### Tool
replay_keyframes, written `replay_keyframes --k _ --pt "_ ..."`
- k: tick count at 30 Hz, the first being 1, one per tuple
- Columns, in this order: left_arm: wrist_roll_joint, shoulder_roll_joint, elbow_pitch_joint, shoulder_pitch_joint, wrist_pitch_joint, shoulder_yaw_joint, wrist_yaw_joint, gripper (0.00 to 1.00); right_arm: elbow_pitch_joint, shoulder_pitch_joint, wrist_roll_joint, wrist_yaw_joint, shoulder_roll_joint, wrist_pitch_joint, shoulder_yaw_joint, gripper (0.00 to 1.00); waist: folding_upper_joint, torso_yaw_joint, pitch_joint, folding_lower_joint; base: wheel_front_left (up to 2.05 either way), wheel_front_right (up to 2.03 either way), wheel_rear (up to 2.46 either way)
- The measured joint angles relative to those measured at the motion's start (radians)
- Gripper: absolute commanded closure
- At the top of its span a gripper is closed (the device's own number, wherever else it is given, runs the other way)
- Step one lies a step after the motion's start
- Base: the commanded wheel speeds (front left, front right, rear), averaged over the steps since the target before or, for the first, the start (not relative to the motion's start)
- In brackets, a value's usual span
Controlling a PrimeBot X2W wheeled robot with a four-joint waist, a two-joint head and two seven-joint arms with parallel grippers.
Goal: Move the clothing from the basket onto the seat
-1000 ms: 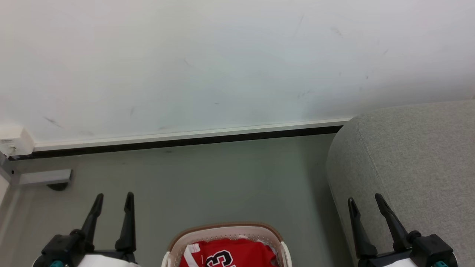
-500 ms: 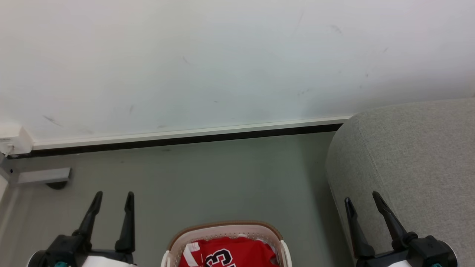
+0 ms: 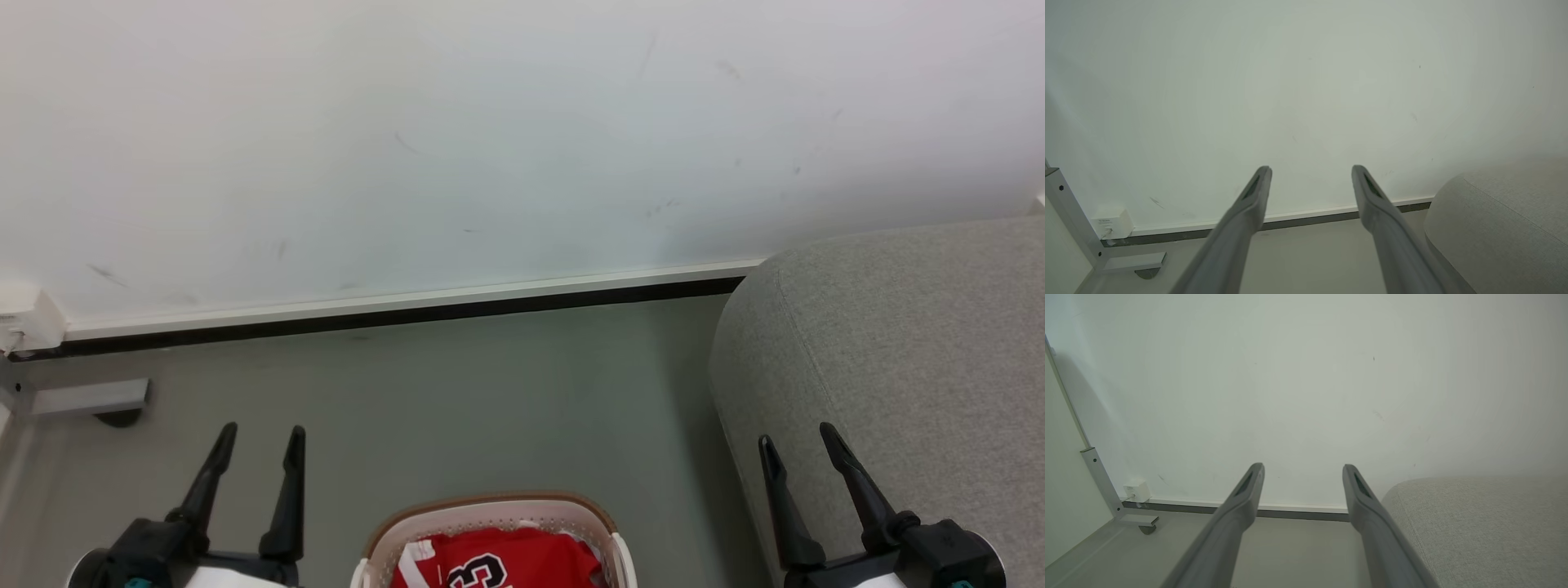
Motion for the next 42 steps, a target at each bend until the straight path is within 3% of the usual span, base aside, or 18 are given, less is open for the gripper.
replay_keyframes --k 11,20,31,42 --pt "-0.005 -0.001 0.007 0.008 0.0 -0.013 0.0 0.0 0.011 0.0 0.02 0.0 0.0 0.0 -0.005 0.0 0.0 -0.027 -0.001 0.0 0.0 0.0 0.0" --pt "-0.048 0.023 0.024 0.008 0.0 -0.034 0.0 0.0 -0.007 -0.006 0.03 0.0 -0.001 0.0 -0.015 0.0 0.0 -0.093 0.04 0.0 0.0 0.0 0.0" --pt "-0.081 0.14 0.262 -0.098 0.0 -0.148 0.0 0.0 -0.101 -0.05 0.051 0.0 -0.002 0.0 -0.018 0.0 0.0 -0.189 0.178 0.0001 0.0 0.0 0.0" --pt "-0.184 0.281 0.601 -0.288 0.0 -0.404 0.0 0.0 -0.29 -0.123 0.074 0.0 -0.003 -0.001 -0.009 0.0 0.0 -0.261 0.366 0.0002 0.0 0.0 0.0"
